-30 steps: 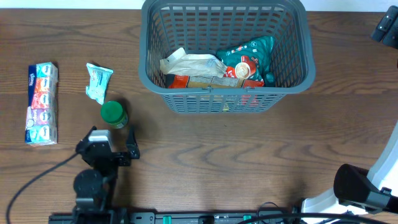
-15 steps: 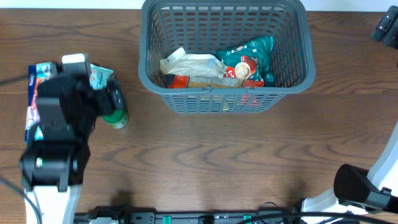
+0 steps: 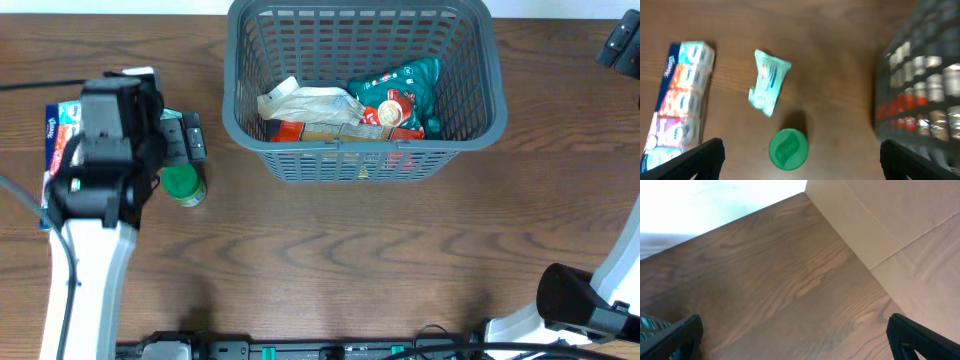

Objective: Pack container
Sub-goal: 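Move the left gripper to the mint-green wipes pouch, then close the left gripper on the wipes pouch and lift it, then carry the wipes pouch with the left gripper and drop it into the basket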

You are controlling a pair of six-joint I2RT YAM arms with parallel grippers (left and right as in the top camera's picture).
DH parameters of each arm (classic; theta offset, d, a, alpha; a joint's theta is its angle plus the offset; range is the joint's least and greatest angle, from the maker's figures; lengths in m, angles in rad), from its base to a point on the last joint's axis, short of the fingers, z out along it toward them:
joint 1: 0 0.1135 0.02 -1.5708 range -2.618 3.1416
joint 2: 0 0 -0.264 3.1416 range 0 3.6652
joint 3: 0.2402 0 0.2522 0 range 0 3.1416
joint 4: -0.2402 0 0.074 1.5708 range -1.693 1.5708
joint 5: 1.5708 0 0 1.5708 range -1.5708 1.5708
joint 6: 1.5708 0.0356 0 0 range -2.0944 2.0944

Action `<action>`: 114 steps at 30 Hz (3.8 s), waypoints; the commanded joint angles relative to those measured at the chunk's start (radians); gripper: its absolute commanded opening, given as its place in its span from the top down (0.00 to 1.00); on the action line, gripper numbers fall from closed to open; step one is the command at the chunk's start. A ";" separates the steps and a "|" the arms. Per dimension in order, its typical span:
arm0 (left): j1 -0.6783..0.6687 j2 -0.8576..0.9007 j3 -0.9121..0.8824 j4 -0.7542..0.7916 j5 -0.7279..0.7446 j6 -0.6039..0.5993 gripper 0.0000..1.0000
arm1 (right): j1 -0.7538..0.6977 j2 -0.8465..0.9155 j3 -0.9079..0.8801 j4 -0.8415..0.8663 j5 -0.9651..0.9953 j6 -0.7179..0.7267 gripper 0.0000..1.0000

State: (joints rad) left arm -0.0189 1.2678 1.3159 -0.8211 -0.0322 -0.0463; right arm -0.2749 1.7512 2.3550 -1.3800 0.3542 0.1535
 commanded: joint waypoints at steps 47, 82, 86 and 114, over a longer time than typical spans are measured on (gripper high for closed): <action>0.212 0.769 0.282 0.071 0.125 0.198 0.01 | -0.005 0.000 0.002 -0.002 0.003 0.018 0.01; 0.212 0.926 0.265 0.135 0.066 0.210 0.04 | -0.005 0.000 0.002 -0.002 0.003 0.018 0.01; 0.212 0.926 0.266 0.135 0.058 0.254 0.51 | -0.005 0.000 0.002 -0.002 0.003 0.018 0.01; 0.209 0.591 0.670 0.007 0.229 0.174 0.94 | -0.005 0.000 0.002 -0.002 0.003 0.018 0.01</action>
State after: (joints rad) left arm 0.1928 1.9568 1.9263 -0.8066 0.0944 0.1558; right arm -0.2745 1.7512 2.3550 -1.3800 0.3546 0.1535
